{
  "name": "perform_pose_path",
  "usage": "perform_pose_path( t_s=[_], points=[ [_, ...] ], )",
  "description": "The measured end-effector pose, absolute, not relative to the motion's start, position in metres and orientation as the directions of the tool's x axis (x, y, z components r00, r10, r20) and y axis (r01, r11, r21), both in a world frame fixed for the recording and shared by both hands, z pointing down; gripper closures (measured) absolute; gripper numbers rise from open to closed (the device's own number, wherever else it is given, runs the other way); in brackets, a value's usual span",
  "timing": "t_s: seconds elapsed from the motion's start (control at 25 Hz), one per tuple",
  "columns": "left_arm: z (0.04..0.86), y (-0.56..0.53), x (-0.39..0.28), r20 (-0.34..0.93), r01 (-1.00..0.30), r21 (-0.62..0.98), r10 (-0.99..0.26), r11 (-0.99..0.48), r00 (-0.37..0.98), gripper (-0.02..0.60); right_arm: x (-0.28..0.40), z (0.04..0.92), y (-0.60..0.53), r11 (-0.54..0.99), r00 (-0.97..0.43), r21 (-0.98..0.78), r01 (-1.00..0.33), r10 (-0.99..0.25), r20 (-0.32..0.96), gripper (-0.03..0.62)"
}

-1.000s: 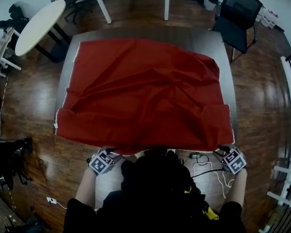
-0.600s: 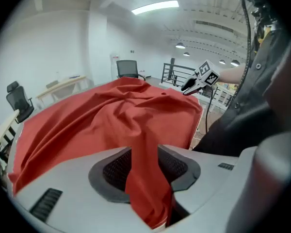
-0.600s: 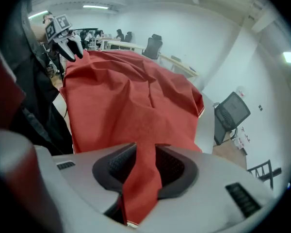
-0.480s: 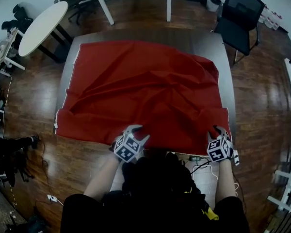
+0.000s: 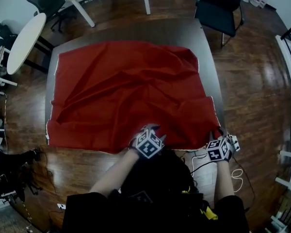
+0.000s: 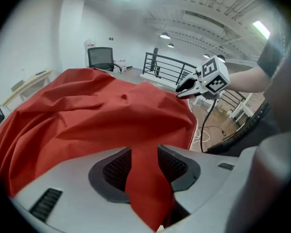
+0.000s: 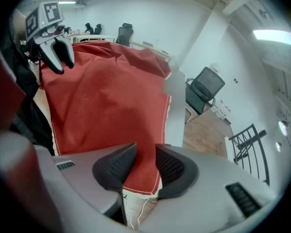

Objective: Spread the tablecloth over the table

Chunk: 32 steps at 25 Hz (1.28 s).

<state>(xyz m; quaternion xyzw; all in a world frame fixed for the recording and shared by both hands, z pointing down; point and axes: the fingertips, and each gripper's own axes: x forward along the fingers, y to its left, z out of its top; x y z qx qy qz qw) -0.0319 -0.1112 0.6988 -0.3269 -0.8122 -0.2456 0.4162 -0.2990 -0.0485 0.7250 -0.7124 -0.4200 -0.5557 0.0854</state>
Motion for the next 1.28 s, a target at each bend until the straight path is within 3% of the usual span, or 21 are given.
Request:
perform_pose_path(
  t_s=[0.24,0.28,0.32,0.44,0.6,1.04,1.12,1.2,1.28],
  points=[
    [0.727,-0.114,-0.056,0.898,0.724,0.093,0.257,0.683,-0.357,0.414,-0.307,0.733,-0.055,-0.559,0.094,0.237,0.795,0.499,0.862,0.463],
    [0.729,-0.114,-0.055,0.901,0.728,0.086,0.259,0.680,-0.348,0.419,-0.304,0.733,-0.055,-0.560,0.120,0.211,0.802,0.496,0.860,0.489],
    [0.731,-0.113,-0.054,0.903,0.734,0.084,0.259,0.674,-0.342,0.425,-0.302,0.735,-0.057,-0.556,0.139,0.188,0.809,0.493,0.859,0.558],
    [0.732,-0.109,-0.053,0.903,0.749,0.090,0.263,0.657,-0.339,0.468,-0.305,0.739,-0.062,-0.540,0.140,0.183,0.822,0.503,0.853,0.582],
    [0.734,-0.103,-0.058,0.899,0.767,0.113,0.264,0.632,-0.350,0.535,-0.320,0.740,-0.066,-0.489,0.117,0.177,0.854,0.513,0.850,0.583],
    [0.731,-0.121,-0.103,0.872,0.684,0.169,0.215,0.709,-0.439,0.552,-0.377,0.757,-0.113,-0.377,0.003,0.177,0.909,0.432,0.902,0.583],
    [0.728,-0.116,-0.102,0.867,0.694,0.180,0.222,0.697,-0.447,0.552,-0.377,0.743,-0.107,-0.367,0.003,0.191,0.910,0.469,0.883,0.579],
    [0.716,-0.104,-0.096,0.852,0.713,0.167,0.264,0.681,-0.452,0.551,-0.370,0.723,-0.091,-0.347,0.012,0.204,0.916,0.530,0.848,0.511],
    [0.705,-0.092,-0.090,0.833,0.733,0.157,0.310,0.662,-0.458,0.551,-0.357,0.700,-0.068,-0.344,0.041,0.206,0.916,0.591,0.805,0.507]
  ],
)
